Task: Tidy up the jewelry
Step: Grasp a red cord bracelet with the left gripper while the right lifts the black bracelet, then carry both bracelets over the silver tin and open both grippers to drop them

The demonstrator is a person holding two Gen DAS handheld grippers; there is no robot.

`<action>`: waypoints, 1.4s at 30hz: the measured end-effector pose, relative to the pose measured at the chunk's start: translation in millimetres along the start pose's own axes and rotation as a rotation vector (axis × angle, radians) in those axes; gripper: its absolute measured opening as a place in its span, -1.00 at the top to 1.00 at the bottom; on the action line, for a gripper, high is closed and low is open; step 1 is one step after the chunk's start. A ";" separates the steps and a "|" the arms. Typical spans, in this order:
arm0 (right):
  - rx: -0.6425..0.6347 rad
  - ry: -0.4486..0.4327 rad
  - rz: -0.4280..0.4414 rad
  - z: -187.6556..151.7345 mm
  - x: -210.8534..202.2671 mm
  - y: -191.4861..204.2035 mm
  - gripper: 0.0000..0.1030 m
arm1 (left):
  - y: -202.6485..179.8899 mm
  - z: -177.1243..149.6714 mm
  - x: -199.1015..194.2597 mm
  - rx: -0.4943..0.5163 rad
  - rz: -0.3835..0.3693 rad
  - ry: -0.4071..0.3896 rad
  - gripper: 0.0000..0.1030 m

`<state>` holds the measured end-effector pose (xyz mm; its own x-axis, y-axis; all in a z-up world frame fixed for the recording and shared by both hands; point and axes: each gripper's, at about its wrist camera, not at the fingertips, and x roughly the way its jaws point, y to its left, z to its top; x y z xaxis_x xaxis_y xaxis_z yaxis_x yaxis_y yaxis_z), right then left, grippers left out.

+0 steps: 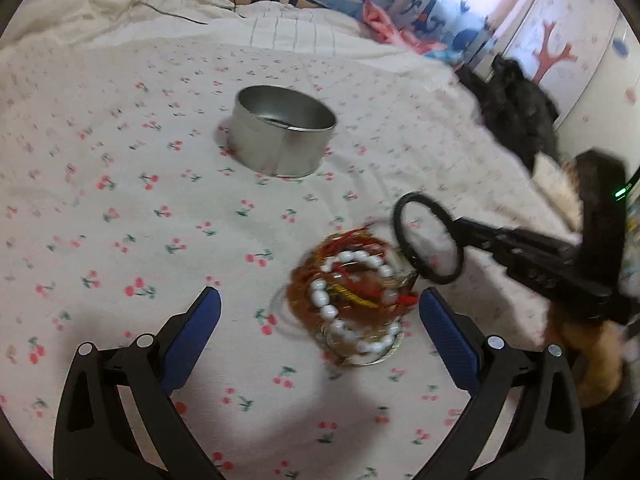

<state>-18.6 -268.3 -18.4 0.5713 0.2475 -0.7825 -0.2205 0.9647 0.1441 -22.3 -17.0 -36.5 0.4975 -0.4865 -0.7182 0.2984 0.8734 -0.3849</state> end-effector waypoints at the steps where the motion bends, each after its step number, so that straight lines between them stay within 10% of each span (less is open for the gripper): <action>1: 0.008 0.004 -0.005 -0.3 1.0 -2.0 0.82 | 2.8 0.4 0.1 -0.020 -0.024 0.000 -0.85; 3: 0.014 0.018 -0.009 -0.7 3.8 -3.3 0.82 | 5.1 -0.2 3.0 -0.043 -0.067 0.011 -0.84; 8: 0.026 0.052 -0.022 -3.0 12.0 -5.7 0.82 | -2.2 -2.8 13.6 -0.002 -0.080 0.043 0.60; 11: 0.040 0.068 -0.022 -3.4 16.2 -8.2 0.81 | -4.2 -4.0 15.9 0.032 -0.040 0.045 0.92; 13: 0.049 0.079 -0.015 -4.3 18.8 -9.7 0.75 | -4.7 -3.4 12.3 0.046 -0.009 0.035 0.94; 16: 0.041 0.100 -0.014 -5.7 25.8 -5.5 0.08 | -5.1 -1.9 3.1 0.063 0.013 0.014 0.96; 19: -0.003 0.109 -0.033 -7.7 30.5 2.6 0.20 | -6.3 1.1 -6.6 0.077 0.001 -0.003 0.97; 22: 0.022 0.097 -0.014 -7.2 27.4 -2.3 0.79 | -9.2 5.0 -18.8 0.088 -0.023 -0.024 0.97; 42: 0.076 -0.133 0.093 24.1 -16.9 1.1 0.80 | -25.8 60.7 -70.4 0.168 0.021 -0.092 0.97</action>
<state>-9.4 -269.3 9.6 0.6518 0.3410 -0.6774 -0.2198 0.9398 0.2615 -15.6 -6.6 59.2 0.5754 -0.4748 -0.6660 0.4153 0.8711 -0.2622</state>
